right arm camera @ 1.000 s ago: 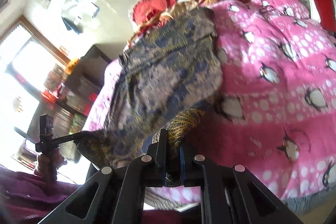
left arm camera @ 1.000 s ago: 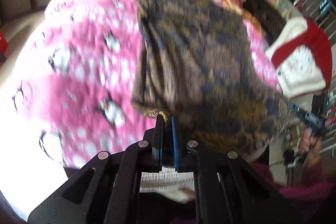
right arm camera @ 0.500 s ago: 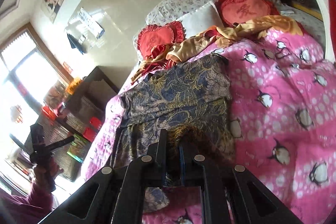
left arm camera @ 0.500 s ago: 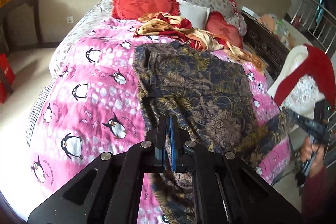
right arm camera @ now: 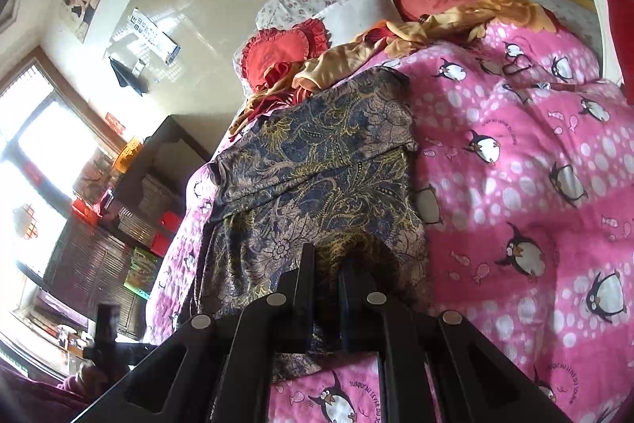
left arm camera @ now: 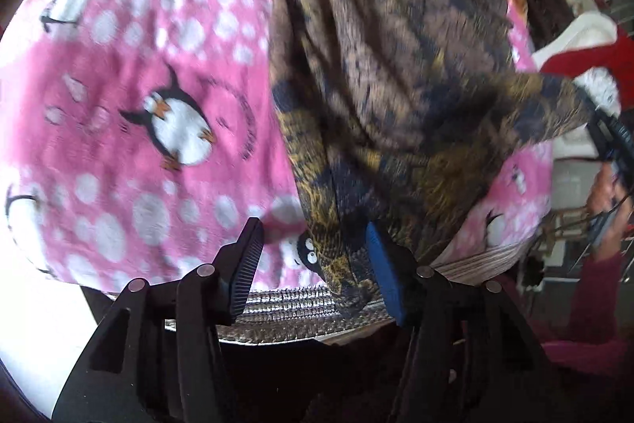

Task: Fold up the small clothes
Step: 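Lift the strip end with both grippers and fold it over the strip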

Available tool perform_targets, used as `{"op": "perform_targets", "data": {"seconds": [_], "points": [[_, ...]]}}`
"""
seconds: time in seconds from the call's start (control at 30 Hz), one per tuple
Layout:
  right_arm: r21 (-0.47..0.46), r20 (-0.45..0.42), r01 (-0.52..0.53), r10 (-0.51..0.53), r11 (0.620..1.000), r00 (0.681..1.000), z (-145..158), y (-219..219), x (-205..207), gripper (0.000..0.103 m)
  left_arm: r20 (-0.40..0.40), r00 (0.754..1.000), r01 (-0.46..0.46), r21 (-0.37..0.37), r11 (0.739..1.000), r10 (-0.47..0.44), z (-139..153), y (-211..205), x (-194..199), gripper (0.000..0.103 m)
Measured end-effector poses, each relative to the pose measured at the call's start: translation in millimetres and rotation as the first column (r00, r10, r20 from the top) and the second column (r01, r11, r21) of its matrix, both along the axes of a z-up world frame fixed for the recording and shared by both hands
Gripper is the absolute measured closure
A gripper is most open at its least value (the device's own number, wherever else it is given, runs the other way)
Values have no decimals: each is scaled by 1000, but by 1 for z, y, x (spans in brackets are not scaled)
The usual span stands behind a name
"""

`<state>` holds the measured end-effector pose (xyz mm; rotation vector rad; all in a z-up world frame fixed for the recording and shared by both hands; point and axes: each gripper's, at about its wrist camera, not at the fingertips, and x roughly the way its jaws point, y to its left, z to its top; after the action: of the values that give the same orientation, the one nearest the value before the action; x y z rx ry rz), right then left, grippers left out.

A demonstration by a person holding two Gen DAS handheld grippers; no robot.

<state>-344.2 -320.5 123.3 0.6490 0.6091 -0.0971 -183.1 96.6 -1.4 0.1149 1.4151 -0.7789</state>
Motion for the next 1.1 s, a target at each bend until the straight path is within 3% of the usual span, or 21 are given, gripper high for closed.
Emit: {"op": "perform_targets", "data": {"seconds": [0.07, 0.17, 0.3, 0.33, 0.37, 0.4, 0.47, 0.57, 0.7, 0.83, 1.1], "points": [[7, 1, 5, -5, 1000, 1000, -1, 0, -1, 94, 7, 1000, 3, -32, 999, -3, 0, -8, -4, 49], [1, 2, 2, -2, 1000, 1000, 0, 2, -2, 94, -45, 998, 51, -63, 997, -54, -7, -24, -10, 49], [-1, 5, -2, 2, 1000, 1000, 1, 3, -3, 94, 9, 995, 96, -45, 994, -96, -6, -35, -18, 52], [1, 3, -1, 1, 1000, 1000, 0, 3, -3, 94, 14, 996, 93, -47, 994, -93, -5, -34, -17, 62], [3, 2, 0, 0, 1000, 1000, -1, 3, -3, 94, 12, 996, 87, -55, 995, -86, -4, -32, -13, 95], [3, 0, 0, 0, 1000, 1000, 0, 4, -3, 94, 3, 997, 82, -65, 995, -82, -2, -32, -10, 99], [-2, 3, -2, 2, 1000, 1000, 2, 4, -2, 94, 7, 997, 75, -121, 990, -74, 8, -27, -4, 99], [-2, 28, -5, 5, 1000, 1000, 9, 2, 2, 94, 95, 995, 60, -200, 978, -42, 39, -21, 9, 99], [-14, 73, 10, -9, 1000, 997, 23, -4, 12, 94, 178, 981, -13, -321, 947, 74, 85, -9, 44, 99], [-13, 113, 47, -45, 999, 993, 35, -16, 27, 94, 230, 958, -69, -395, 916, 172, 118, -6, 83, 99], [-26, 121, 107, -103, 994, 987, 46, -54, 92, 94, 318, 922, -83, -393, 916, 220, 139, -59, 158, 99]]}}
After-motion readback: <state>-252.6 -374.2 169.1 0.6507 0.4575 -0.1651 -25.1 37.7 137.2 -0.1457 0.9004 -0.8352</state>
